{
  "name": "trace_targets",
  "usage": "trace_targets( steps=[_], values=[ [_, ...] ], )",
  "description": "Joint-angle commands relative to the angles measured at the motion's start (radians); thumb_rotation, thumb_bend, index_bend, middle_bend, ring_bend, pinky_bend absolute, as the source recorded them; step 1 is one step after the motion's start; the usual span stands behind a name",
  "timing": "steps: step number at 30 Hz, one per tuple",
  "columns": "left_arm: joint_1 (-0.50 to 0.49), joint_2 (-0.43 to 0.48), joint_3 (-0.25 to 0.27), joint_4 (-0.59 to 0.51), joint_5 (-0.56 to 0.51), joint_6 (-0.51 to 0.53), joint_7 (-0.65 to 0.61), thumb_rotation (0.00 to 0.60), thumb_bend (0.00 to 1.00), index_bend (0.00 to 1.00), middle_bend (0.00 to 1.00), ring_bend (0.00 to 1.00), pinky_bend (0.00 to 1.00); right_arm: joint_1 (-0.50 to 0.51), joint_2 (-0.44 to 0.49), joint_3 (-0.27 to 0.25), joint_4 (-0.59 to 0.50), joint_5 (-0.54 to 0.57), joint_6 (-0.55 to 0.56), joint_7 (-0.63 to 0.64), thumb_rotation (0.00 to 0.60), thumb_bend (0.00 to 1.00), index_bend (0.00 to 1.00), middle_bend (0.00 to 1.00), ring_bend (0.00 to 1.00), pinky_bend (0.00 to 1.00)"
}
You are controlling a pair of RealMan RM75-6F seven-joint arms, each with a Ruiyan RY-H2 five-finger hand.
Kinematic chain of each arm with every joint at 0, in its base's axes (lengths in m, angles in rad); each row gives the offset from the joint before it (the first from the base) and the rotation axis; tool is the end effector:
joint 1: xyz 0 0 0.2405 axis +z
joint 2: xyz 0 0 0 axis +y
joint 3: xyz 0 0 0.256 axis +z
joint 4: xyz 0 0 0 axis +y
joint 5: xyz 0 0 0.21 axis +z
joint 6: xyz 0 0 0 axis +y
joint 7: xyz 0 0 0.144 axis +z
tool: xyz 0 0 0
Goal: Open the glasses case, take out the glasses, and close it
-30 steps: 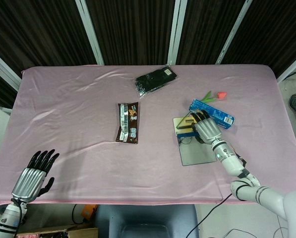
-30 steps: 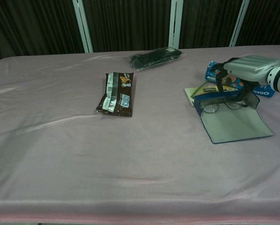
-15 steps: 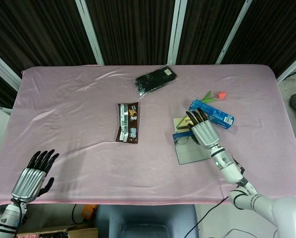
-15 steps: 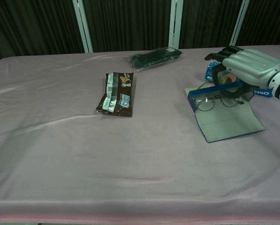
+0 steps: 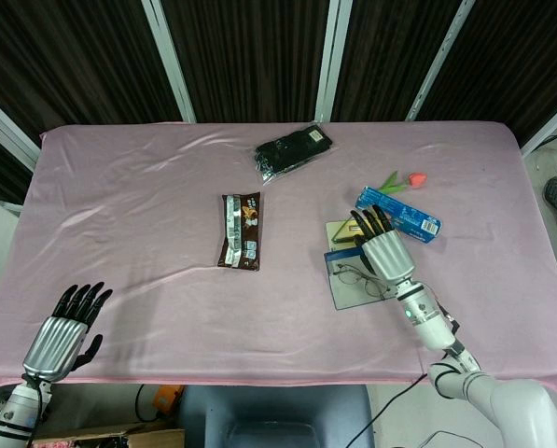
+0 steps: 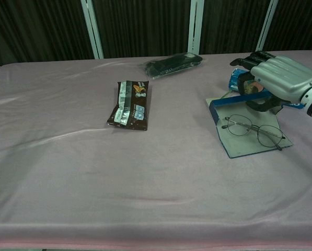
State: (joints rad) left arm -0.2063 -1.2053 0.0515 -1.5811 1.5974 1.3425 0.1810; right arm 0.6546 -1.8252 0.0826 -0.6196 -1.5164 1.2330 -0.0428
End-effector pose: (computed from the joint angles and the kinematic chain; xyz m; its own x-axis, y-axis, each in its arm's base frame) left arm -0.2895 0.1909 0.0968 0.5470 0.1582 0.8220 0.8276 -0.2501 -0.5026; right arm -0.2450 -0.3734 -0.0055 0.6653 0.1472 0.7319 -0.6520 -0.3630 0.6657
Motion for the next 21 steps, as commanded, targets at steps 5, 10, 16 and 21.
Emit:
trace_targets(
  steps=[5, 10, 16, 21],
  values=[
    [-0.001, 0.000, -0.001, 0.000, -0.002, -0.001, 0.000, 0.600, 0.42, 0.00, 0.00, 0.00, 0.00, 0.010, -0.035, 0.033, 0.057, 0.017, 0.019, -0.008, 0.600, 0.51, 0.71, 0.19, 0.14, 0.00],
    [-0.002, 0.000, 0.000, 0.000, -0.001, -0.004, -0.001, 0.600, 0.42, 0.00, 0.00, 0.00, 0.00, 0.022, -0.068, 0.062, 0.106, 0.033, 0.044, -0.031, 0.600, 0.51, 0.71, 0.19, 0.14, 0.00],
    [-0.002, 0.001, 0.001, 0.000, -0.001, -0.005, 0.000, 0.600, 0.42, 0.00, 0.00, 0.00, 0.00, 0.052, -0.101, 0.097, 0.180, 0.052, 0.070, -0.082, 0.600, 0.51, 0.70, 0.19, 0.14, 0.00],
    [-0.004, -0.002, 0.003, 0.001, -0.002, -0.011, 0.005, 0.600, 0.42, 0.00, 0.00, 0.00, 0.00, 0.077, -0.120, 0.122, 0.229, 0.090, -0.010, -0.120, 0.600, 0.51, 0.68, 0.19, 0.14, 0.00]
  ],
)
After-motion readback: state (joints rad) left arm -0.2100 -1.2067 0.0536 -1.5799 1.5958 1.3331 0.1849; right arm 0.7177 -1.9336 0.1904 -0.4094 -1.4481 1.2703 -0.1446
